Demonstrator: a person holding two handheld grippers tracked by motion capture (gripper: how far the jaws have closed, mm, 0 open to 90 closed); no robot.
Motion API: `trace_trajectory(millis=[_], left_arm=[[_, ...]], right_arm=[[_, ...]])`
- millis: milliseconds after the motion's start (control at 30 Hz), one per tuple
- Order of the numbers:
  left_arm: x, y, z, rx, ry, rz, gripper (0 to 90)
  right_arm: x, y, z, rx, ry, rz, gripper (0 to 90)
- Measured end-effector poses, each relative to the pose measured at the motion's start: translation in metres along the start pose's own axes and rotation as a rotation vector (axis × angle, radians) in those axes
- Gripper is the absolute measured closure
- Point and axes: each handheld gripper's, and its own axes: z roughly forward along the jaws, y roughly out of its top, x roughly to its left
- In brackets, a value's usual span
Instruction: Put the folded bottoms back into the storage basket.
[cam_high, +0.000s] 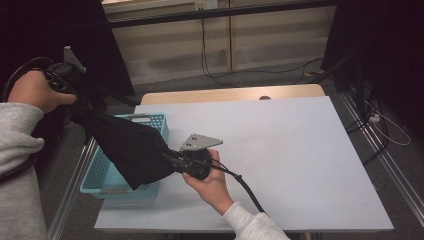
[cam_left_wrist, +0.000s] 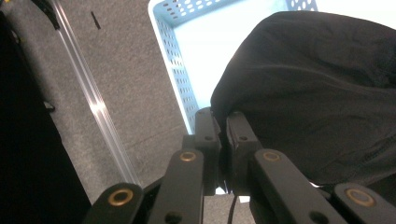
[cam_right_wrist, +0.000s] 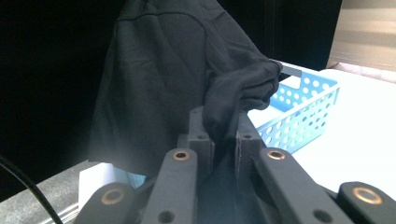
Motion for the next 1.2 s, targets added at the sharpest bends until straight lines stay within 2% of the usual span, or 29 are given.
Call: trace_trajectory(millis=[267,333,567,700,833,1000,1200], left_arm=[[-0.002,0.004,0.008,-0.002,-0.009,0.004,85.6],[-0.002,0.003,0.005,0.006,-0.006,0.008,85.6],[0.002,0.002,-0.004,-0.013,0.001,0.000,85.6],[0.005,0.004,0.002,-0.027,0.002,-0.009,85.6],[0.008,0.006,0.011,-0.018,-0.007,-0.011,85.6],[0.010,0.009,0.013,-0.021,-0.011,-0.014,85.6],[0.015,0.011,0.015,-0.024,-0.009,-0.015,85.7]], right_arm=[[-0.002,-0.001,-0.003,-0.003,-0.030,-0.008,81.6],[-0.002,-0.002,-0.003,-0.001,-0.028,-0.005,81.6],[0.001,-0.001,0.002,-0.015,-0.021,-0.001,81.5],[0.004,-0.001,0.007,-0.003,-0.017,-0.016,81.4],[0.007,-0.004,0.009,0.010,-0.016,-0.029,81.3],[0.009,-0.005,0.013,0.014,-0.014,-0.040,81.3],[0.010,-0.007,0.019,0.008,-0.010,-0.031,81.1]])
